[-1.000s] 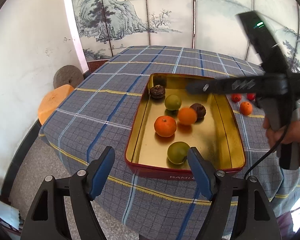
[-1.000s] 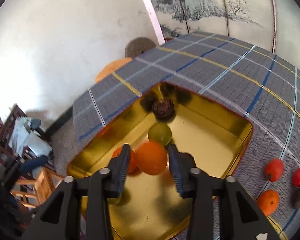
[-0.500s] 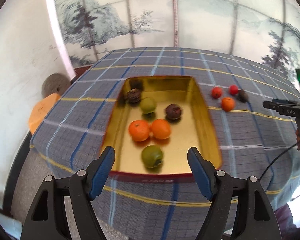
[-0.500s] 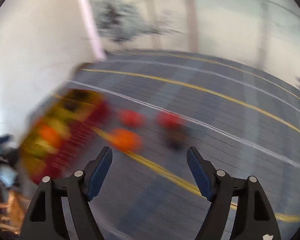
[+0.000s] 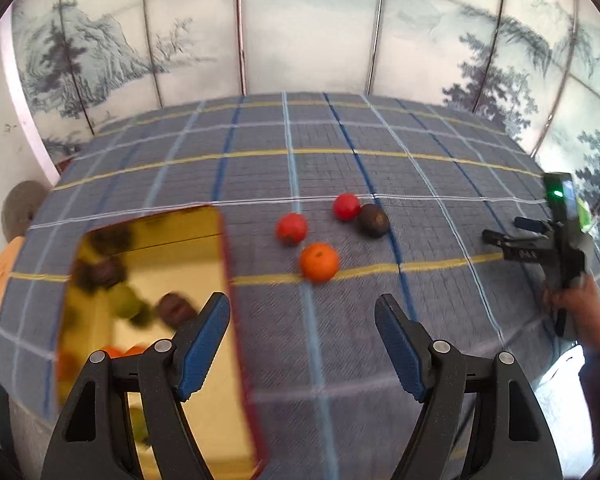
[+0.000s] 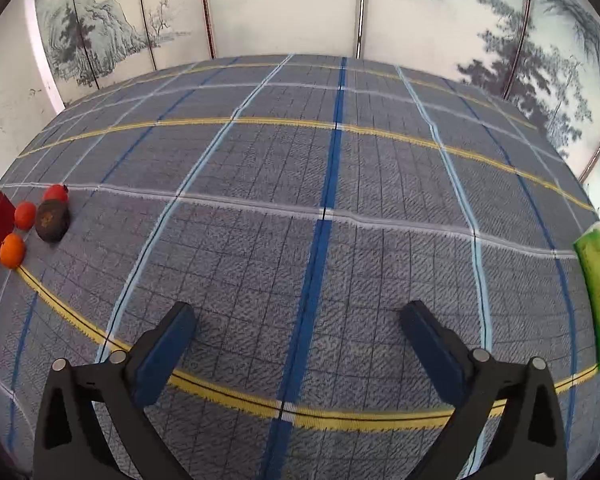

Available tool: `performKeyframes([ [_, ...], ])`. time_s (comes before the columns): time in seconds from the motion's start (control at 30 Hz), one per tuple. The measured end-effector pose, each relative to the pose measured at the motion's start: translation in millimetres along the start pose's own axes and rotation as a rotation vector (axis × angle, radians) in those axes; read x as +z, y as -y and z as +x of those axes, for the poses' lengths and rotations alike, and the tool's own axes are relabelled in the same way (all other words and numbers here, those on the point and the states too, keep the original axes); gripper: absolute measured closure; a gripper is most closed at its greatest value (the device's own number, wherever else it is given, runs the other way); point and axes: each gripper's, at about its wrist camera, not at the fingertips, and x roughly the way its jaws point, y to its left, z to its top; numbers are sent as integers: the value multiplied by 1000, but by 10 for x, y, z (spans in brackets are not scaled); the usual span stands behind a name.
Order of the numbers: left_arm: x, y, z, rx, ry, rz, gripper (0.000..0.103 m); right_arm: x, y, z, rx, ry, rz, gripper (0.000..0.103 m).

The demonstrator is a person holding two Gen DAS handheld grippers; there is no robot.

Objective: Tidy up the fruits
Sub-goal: 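Grasp a loose orange on the tablecloth with the left gripper, then carry the orange in the left gripper over the tin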

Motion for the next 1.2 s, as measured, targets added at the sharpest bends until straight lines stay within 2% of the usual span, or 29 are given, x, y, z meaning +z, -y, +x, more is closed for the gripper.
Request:
performKeyframes([
  [0.07,113,86,229,-3,-25,-8,29,5,-14,10,5,0,-3,0],
  [0.13,184,153,464,42,-52,-12,29,19,-35,34,6,-1,-2,0],
  [0.23,234,189,764,61,-99,-42,33,18,-54,42,7,-1,-2,0],
  [0.43,226,179,1110,109,-134,-75,39,15,-4,33,46,12,11,0],
  [0.5,206,160,1209,98,-144,-94,56,17,7,32,60,16,15,0],
  [0.53,204,159,1202,90,-112,-107,66,17,17,31,68,18,17,0],
  [0.6,201,207,1194,108,-94,-84,67,17,30,30,80,21,23,0],
  [0.8,124,322,1037,106,-63,-104,68,37,61,51,87,23,25,0],
  [1.1,112,490,549,109,6,-76,67,52,-42,102,15,-1,-17,0],
  [1.2,92,489,392,124,34,-70,67,49,-45,97,17,-1,-16,0],
])
